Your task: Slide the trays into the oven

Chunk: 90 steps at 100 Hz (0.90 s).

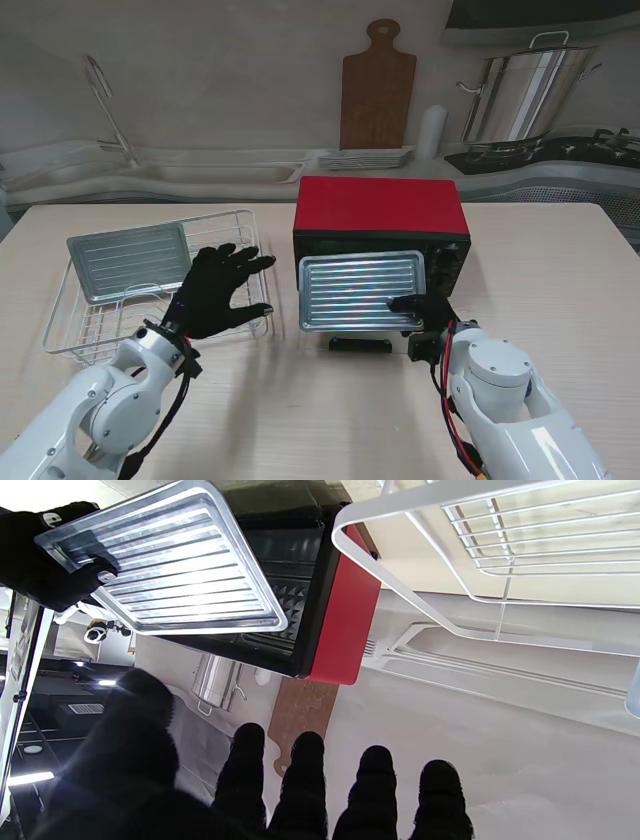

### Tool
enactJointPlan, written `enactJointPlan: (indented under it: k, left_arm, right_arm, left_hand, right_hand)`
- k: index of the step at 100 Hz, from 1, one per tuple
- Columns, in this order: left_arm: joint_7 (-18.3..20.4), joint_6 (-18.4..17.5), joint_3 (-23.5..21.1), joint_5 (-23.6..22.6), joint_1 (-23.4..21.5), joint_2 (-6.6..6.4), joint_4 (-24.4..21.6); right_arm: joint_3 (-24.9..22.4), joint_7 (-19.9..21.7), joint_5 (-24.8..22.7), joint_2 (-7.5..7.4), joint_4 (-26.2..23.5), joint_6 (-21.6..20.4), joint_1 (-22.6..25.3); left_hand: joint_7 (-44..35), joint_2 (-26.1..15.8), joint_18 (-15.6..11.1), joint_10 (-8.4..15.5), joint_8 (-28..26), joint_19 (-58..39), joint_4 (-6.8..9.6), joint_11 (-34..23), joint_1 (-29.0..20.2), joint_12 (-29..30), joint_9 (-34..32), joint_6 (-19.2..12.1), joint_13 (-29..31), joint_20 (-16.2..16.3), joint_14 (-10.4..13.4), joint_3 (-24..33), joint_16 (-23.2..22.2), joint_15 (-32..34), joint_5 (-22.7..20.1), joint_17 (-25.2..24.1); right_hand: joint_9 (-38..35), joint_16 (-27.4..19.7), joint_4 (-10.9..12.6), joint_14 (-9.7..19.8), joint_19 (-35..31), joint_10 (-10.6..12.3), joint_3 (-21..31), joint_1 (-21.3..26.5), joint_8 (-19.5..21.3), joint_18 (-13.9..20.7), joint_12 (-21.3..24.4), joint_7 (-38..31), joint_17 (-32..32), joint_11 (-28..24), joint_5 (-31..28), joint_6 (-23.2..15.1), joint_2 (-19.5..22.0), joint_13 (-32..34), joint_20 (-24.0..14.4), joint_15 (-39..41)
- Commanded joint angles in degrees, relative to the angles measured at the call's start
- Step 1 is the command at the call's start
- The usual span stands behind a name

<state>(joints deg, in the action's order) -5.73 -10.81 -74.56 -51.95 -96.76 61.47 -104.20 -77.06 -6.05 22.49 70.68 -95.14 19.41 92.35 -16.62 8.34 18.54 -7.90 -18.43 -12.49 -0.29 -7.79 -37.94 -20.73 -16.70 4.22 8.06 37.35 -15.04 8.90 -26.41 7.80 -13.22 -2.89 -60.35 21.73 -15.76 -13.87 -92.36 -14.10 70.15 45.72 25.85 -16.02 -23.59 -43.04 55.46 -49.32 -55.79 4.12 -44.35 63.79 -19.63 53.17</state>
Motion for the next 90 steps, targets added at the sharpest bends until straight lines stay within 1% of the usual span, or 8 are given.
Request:
enactJointPlan:
  k: [1, 24, 47, 54, 63, 76, 81, 90]
  left_arm:
    - [0.34, 0.03, 0.53, -0.12, 0.41, 0.60, 0.62]
    - [-0.26, 0.57, 2.12, 1.28, 1.94, 0.84, 2.29]
    - [-0.75, 0.31, 2.25, 1.93, 2.24, 0.98, 2.58]
    - [-0.86, 0.15, 2.21, 2.12, 2.35, 1.01, 2.67]
    - [-0.75, 0.00, 2.19, 2.42, 2.54, 1.03, 2.73]
    - [-0.49, -0.15, 2.28, 2.59, 2.89, 1.01, 2.89]
    - [-0.44, -0.15, 2.40, 2.58, 3.09, 0.99, 3.07]
    - [-0.46, -0.13, 2.76, 2.71, 3.61, 1.00, 3.69]
  right_arm:
    - [-0.18, 0.69, 0.81, 0.77, 0.60, 1.11, -0.54]
    - [-1.56, 0.88, 5.43, 1.49, 1.96, 6.44, -1.87]
    - [-2.49, 0.65, 8.88, 2.16, 3.35, 10.24, -3.24]
    - [-2.43, 1.05, 9.18, 2.20, 4.11, 10.84, -3.81]
    - [-2.33, 1.92, 9.56, 2.19, 5.14, 11.38, -4.49]
    - [-2.35, 2.22, 11.02, 2.46, 6.58, 12.40, -5.48]
    - [-2.24, 2.51, 11.17, 2.49, 7.22, 12.65, -5.87]
    - [-2.40, 3.09, 12.45, 2.64, 8.21, 13.75, -6.56]
  left_hand:
    - [0.96, -2.45, -1.28, -0.08, 1.35, 3.07, -0.24, 0.81, 0.56, 1.08, 2.06, -0.75, -2.17, -0.01, 1.26, -1.62, 1.28, -1.76, 1.26, -0.62]
    - [0.80, -2.62, -1.52, 0.03, 1.49, 3.70, -0.16, 0.66, 0.35, 1.18, 2.34, -0.82, -2.51, -0.60, 1.42, -1.68, 1.55, -1.74, 1.44, -0.74]
    - [0.56, -2.49, -1.43, -0.18, 1.54, 3.79, -0.11, 0.47, 0.11, 1.17, 2.30, -0.78, -2.49, -0.79, 1.37, -1.64, 1.66, -1.65, 1.23, -0.71]
    - [0.56, -2.50, -1.50, -0.18, 1.58, 3.80, -0.11, 0.45, 0.09, 1.19, 2.28, -0.72, -2.54, -0.84, 1.37, -1.63, 1.70, -1.66, 1.23, -0.73]
    - [0.54, -2.45, -1.50, -0.19, 1.63, 3.84, -0.12, 0.48, 0.09, 1.22, 2.37, -0.73, -2.56, -0.90, 1.35, -1.65, 1.73, -1.66, 1.16, -0.77]
    - [0.61, -2.49, -1.58, -0.28, 1.72, 3.86, -0.13, 0.49, 0.09, 1.26, 2.37, -0.74, -2.61, -0.97, 1.43, -1.67, 1.79, -1.68, 1.24, -0.81]
    - [0.64, -2.52, -1.59, -0.22, 1.75, 3.89, -0.13, 0.54, 0.10, 1.29, 2.43, -0.72, -2.70, -1.01, 1.42, -1.68, 1.83, -1.73, 1.29, -0.86]
    - [0.71, -2.54, -1.80, -0.04, 1.81, 3.98, -0.11, 0.68, 0.07, 1.37, 2.81, -0.98, -2.86, -1.11, 1.63, -1.66, 1.90, -1.82, 1.44, -0.98]
  right_hand:
    - [0.74, 1.46, -0.49, -4.22, -3.46, -1.00, 5.92, 5.15, 2.65, 5.09, 0.44, -9.77, 3.62, -1.96, -4.80, -5.75, 3.63, 4.99, 0.64, 4.87]
    - [1.02, 1.70, -0.53, -4.13, -3.86, -1.32, 5.90, 5.17, 2.72, 5.26, 0.43, -9.84, 3.84, -2.31, -4.77, -5.73, 3.73, 5.23, 0.67, 5.31]
    - [1.22, 1.92, -0.49, -4.06, -4.18, -1.35, 5.83, 5.23, 2.81, 5.43, 0.40, -9.85, 3.78, -2.68, -4.66, -5.67, 3.84, 5.24, 0.68, 5.62]
    - [1.32, 2.17, -0.45, -4.08, -4.64, -1.57, 5.77, 5.23, 2.83, 5.57, 0.33, -9.82, 3.54, -2.86, -4.68, -5.66, 3.92, 5.12, 0.51, 6.10]
    - [1.42, 2.32, -0.42, -3.85, -4.88, -1.22, 5.63, 5.25, 2.90, 5.74, 0.27, -9.83, 3.46, -3.02, -4.60, -5.70, 4.06, 4.98, 0.41, 6.37]
    - [1.58, 2.46, -0.30, -3.92, -5.06, -1.60, 5.55, 5.28, 3.04, 5.83, 0.30, -9.86, 3.43, -3.05, -4.45, -5.65, 4.11, 4.88, 0.32, 6.65]
    - [1.62, 2.50, -0.30, -3.69, -5.11, -1.22, 5.44, 5.23, 3.09, 5.84, 0.25, -9.87, 3.45, -3.15, -4.43, -5.65, 4.17, 4.96, 0.29, 6.75]
    - [1.73, 2.54, -0.21, -3.93, -5.14, -1.61, 5.43, 5.32, 3.18, 5.98, 0.22, -9.86, 3.43, -3.17, -4.30, -5.56, 4.23, 4.81, 0.27, 6.79]
